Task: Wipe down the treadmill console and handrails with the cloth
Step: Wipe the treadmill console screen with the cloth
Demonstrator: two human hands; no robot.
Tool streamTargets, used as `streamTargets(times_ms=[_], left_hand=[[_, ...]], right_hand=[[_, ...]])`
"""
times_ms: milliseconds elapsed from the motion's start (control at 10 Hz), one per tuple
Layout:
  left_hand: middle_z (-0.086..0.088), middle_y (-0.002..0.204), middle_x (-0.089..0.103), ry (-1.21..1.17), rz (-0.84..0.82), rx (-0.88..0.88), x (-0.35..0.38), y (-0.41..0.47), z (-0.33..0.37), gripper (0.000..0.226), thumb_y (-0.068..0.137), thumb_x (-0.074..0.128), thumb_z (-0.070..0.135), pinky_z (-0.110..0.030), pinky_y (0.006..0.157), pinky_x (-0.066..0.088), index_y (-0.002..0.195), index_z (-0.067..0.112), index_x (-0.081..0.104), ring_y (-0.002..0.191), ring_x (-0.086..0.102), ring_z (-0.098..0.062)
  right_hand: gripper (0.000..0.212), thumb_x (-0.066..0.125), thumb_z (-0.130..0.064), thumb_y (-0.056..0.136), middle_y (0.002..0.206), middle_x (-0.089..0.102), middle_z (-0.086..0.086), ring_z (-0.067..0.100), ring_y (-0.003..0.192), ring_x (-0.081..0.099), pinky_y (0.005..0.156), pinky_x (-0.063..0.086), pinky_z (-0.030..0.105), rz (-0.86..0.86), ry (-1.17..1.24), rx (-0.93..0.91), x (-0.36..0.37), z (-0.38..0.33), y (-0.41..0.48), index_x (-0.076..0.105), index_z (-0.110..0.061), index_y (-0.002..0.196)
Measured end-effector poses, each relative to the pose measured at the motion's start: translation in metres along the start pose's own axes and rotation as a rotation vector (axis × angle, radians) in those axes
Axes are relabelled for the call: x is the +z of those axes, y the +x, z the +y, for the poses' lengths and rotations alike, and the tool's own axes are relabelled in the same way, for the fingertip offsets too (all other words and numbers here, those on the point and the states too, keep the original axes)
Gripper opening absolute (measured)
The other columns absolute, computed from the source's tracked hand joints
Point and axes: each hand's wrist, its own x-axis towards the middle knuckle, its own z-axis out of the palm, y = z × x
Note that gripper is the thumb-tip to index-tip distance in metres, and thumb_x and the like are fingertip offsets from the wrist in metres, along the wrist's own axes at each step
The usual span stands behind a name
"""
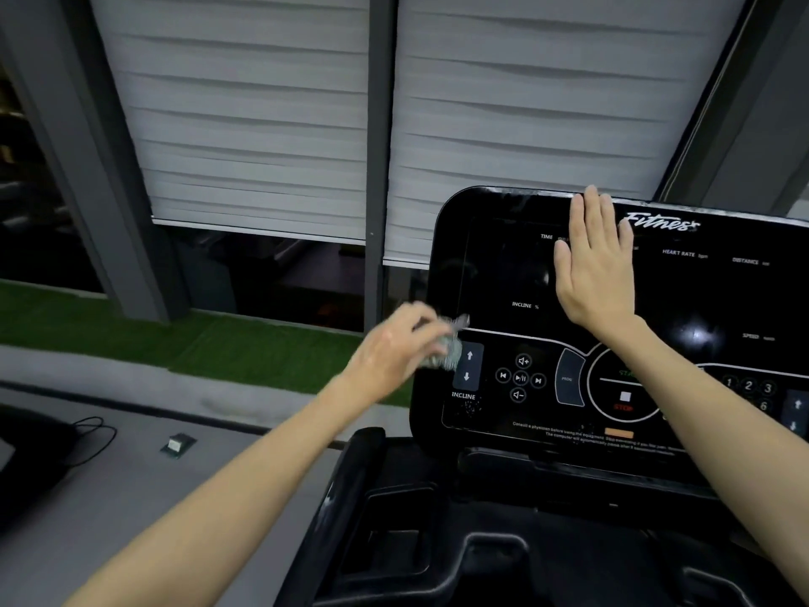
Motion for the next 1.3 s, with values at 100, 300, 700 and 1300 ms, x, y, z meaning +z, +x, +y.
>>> streamTargets(times_ms=[100, 300, 700, 1300], left_hand=[[-0.013, 0.096, 0.060, 0.032, 0.132, -0.099, -0.019, 0.064, -0.023, 0.032, 0.088, 0.057, 0.031, -0.043, 0.066, 0.057, 0.104, 0.007, 0.070, 0.086, 0.060, -0.027], [-0.012, 0.095, 0.062, 0.046, 0.176, -0.131, -0.022, 0.085, -0.025, 0.025, 0.085, 0.071, 0.021, -0.029, 0.077, 0.050, 0.104, 0.005, 0.071, 0.088, 0.059, -0.024], [-0.007, 0.097, 0.058, -0.069, -0.130, 0.100, 0.038, -0.085, 0.033, 0.017, 0.092, 0.060, 0.024, -0.033, 0.053, 0.054, 0.104, 0.012, 0.058, 0.082, 0.054, -0.018], [-0.007, 0.097, 0.062, -0.173, -0.102, 0.034, 0.047, -0.092, 0.041, 0.019, 0.090, 0.066, 0.022, -0.032, 0.060, 0.056, 0.105, 0.011, 0.063, 0.087, 0.056, -0.017]], right_hand=[[0.059, 0.023, -0.031, 0.101, 0.160, 0.011, 0.014, 0.029, 0.148, 0.009, 0.117, 0.011, 0.049, 0.003, 0.005, 0.000, 0.000, 0.000, 0.001, 0.013, -0.005, 0.153], [0.058, 0.024, -0.030, 0.101, 0.160, 0.011, 0.015, 0.030, 0.148, 0.009, 0.118, 0.011, 0.048, 0.007, -0.005, 0.001, 0.001, 0.000, 0.003, 0.013, -0.005, 0.153], [0.058, 0.025, -0.029, 0.102, 0.160, 0.011, 0.014, 0.030, 0.148, 0.009, 0.118, 0.010, 0.048, 0.006, 0.000, -0.005, 0.001, 0.000, 0.000, 0.013, -0.006, 0.153], [0.058, 0.026, -0.029, 0.101, 0.160, 0.011, 0.014, 0.029, 0.148, 0.009, 0.118, 0.010, 0.047, 0.003, 0.004, -0.001, 0.003, 0.000, -0.001, 0.013, -0.006, 0.153]])
